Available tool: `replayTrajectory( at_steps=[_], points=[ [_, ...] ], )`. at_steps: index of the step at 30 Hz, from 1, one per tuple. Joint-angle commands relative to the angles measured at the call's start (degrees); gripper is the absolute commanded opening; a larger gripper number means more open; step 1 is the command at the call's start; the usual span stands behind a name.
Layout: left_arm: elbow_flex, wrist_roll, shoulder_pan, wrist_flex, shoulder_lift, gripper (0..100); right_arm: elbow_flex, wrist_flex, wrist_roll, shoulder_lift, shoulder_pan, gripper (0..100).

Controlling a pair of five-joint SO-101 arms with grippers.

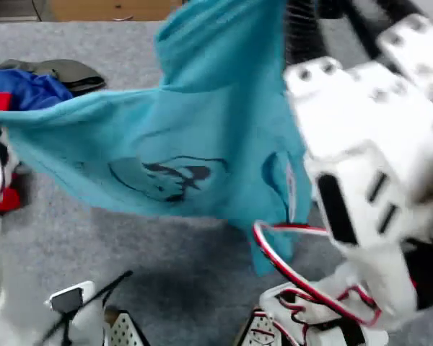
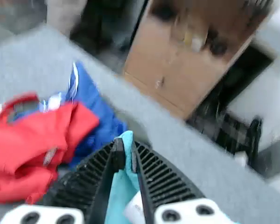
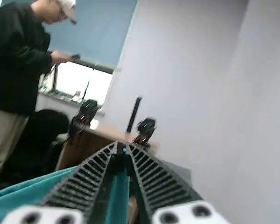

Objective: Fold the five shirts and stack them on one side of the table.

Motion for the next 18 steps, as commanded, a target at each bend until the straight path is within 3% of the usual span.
replayTrajectory(
  at_steps=[1,9,13,18],
  points=[
    [0.44,0.18,0.79,-1.67,-2.24,2,2.59,-3.08,-0.62,-0.04,-3.91,0.2],
    [3.43,0.09,3.43,-1.49,-3.03,2,4.62,-5.1,-3.34,-0.66,-4.18,0.2],
    [0.62,0.09,3.43,-0.97,-3.03,2,3.56,-2.73,-3.34,-2.59,-0.84,0.2],
    [-8.26,-0.26,3.96,6.68,-3.03,2,3.03,2.99,-4.4,-6.55,3.38,0.2]
  ],
)
